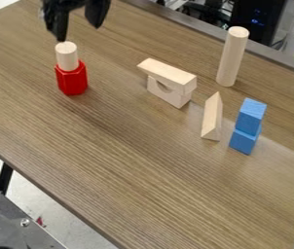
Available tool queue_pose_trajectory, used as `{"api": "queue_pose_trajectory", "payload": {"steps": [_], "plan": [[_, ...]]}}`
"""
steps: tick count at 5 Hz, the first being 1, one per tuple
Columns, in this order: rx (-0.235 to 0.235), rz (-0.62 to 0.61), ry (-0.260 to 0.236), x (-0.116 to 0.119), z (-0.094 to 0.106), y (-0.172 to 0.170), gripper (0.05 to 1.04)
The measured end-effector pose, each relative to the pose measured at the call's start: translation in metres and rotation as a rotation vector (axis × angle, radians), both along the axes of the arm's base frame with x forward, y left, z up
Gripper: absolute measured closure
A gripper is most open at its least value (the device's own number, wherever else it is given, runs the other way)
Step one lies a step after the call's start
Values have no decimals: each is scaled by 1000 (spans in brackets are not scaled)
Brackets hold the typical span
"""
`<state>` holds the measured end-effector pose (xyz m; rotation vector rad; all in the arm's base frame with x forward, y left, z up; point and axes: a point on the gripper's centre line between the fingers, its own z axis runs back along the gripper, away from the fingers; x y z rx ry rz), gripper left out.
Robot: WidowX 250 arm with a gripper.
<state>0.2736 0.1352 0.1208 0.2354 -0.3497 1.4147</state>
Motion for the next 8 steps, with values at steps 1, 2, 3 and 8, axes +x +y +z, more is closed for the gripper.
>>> {"api": "queue_pose_trajectory", "payload": {"steps": [1,2,3,8], "plan": [[-11,-40,-32,3,-16,5,98],[-20,-46,-67,5,-26,14,98],[-31,-36,-100,7,-30,19,98],[-20,-128,-34,27,-26,6,525]]}}
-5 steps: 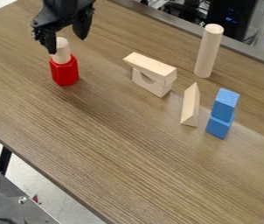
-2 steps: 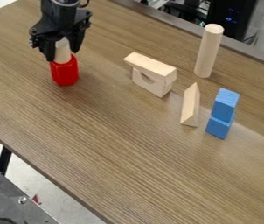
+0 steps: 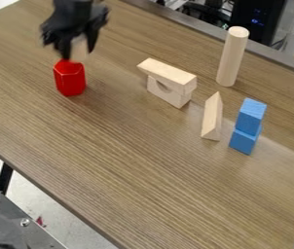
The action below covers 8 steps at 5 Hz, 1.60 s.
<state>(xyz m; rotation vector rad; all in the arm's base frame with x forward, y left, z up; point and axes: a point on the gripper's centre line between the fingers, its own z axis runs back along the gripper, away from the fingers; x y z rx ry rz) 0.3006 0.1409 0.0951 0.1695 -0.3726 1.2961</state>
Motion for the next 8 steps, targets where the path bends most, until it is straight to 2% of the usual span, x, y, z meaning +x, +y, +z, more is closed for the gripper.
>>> {"api": "queue_pose_trajectory", "payload": {"steps": [1,2,3,4,5,6,7,8], "plan": [[-32,-138,-89,26,47,-39,525],[-95,-299,-153,44,76,-81,525],[-182,-516,-171,59,84,-131,525],[-218,-697,-84,66,63,-181,525],[-200,-845,-29,63,43,-220,525],[-151,-969,56,51,12,-245,525],[-107,-1038,85,44,0,-255,525],[-89,-1068,107,41,-9,-255,525]]}}
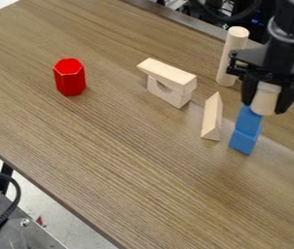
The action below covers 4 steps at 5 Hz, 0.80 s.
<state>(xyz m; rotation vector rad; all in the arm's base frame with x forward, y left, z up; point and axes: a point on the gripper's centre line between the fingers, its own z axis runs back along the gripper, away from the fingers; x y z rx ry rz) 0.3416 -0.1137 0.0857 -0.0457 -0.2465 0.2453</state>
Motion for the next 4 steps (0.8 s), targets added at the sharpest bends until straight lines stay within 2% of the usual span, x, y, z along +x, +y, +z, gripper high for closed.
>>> {"api": "queue_pose_trajectory", "payload": {"steps": [4], "plan": [[15,-28,-55,4,-1,3,525]]}}
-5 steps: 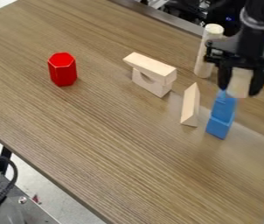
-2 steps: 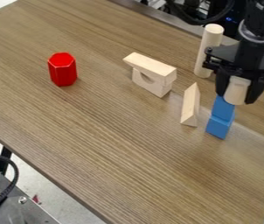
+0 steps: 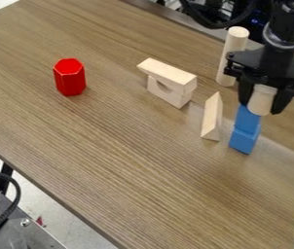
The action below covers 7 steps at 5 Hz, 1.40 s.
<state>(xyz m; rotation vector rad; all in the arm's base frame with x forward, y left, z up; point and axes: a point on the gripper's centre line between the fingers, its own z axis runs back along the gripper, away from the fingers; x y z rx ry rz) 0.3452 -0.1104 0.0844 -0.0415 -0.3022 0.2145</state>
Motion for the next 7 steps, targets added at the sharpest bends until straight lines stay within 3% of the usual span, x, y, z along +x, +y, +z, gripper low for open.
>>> {"api": "queue_pose_trajectory", "payload": {"steps": [1,2,3,4,5,6,7], "plan": [[5,11,-7,-2,1,2,525],[12,34,-9,-4,2,5,452],[33,46,3,-8,-4,9,176],[35,54,4,-9,-5,10,79],[38,63,9,-10,-4,11,83],[-40,88,-90,-5,43,6,83],[-200,67,-173,-7,91,2,83]]}}
